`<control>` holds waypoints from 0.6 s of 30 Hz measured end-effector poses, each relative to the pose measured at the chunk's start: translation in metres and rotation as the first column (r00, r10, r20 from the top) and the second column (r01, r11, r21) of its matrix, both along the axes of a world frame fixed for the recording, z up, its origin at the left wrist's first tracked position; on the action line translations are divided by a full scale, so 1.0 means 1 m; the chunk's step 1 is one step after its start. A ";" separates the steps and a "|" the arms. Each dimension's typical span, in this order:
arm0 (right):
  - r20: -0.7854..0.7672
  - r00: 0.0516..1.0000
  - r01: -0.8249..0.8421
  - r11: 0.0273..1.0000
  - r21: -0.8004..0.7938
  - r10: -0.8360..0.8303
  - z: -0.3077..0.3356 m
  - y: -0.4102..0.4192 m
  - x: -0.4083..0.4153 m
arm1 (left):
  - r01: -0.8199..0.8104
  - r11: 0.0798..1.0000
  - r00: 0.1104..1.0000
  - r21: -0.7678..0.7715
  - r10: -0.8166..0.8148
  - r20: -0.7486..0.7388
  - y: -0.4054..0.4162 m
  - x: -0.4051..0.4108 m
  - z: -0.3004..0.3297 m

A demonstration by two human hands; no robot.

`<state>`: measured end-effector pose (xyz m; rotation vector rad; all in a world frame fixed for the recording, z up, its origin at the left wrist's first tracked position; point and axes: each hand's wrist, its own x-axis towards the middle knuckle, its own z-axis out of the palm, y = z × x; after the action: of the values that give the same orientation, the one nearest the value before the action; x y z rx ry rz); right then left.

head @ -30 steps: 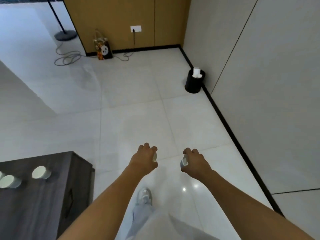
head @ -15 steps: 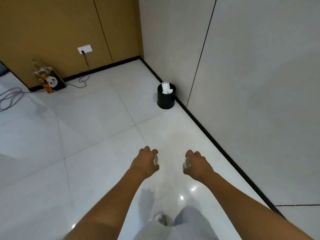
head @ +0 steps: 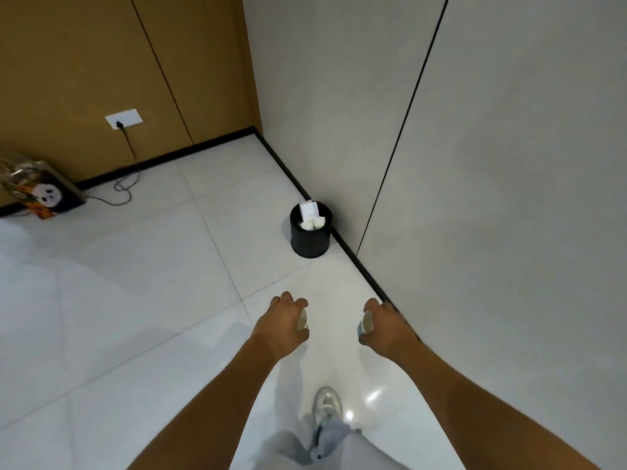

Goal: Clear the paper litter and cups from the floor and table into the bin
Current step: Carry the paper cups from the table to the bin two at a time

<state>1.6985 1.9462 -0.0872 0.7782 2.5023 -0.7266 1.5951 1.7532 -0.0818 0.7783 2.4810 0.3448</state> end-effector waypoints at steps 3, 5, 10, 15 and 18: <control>-0.009 1.000 -0.009 1.000 0.008 0.009 0.004 0.031 -0.064 | -0.029 0.999 1.000 0.019 0.029 -0.009 0.027 -0.056 0.002; -0.015 1.000 -0.021 1.000 0.000 0.021 0.001 0.047 -0.107 | -0.052 0.998 0.998 0.021 0.052 -0.017 0.041 -0.096 0.000; 0.004 0.999 -0.038 0.999 -0.014 0.038 -0.017 0.079 -0.211 | -0.078 0.997 0.997 0.006 0.078 -0.005 0.070 -0.198 -0.016; 0.012 1.000 0.020 0.999 -0.027 -0.020 -0.020 0.112 -0.304 | -0.068 0.997 0.997 -0.022 0.068 0.026 0.102 -0.303 -0.025; 0.002 0.999 0.036 0.999 -0.027 -0.036 -0.015 0.136 -0.350 | -0.054 0.998 0.998 -0.024 0.054 0.023 0.124 -0.355 -0.023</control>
<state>1.3483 2.0818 -0.1020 0.8158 2.4773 -0.7707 1.2398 1.8777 -0.1048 0.6950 2.4830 0.3414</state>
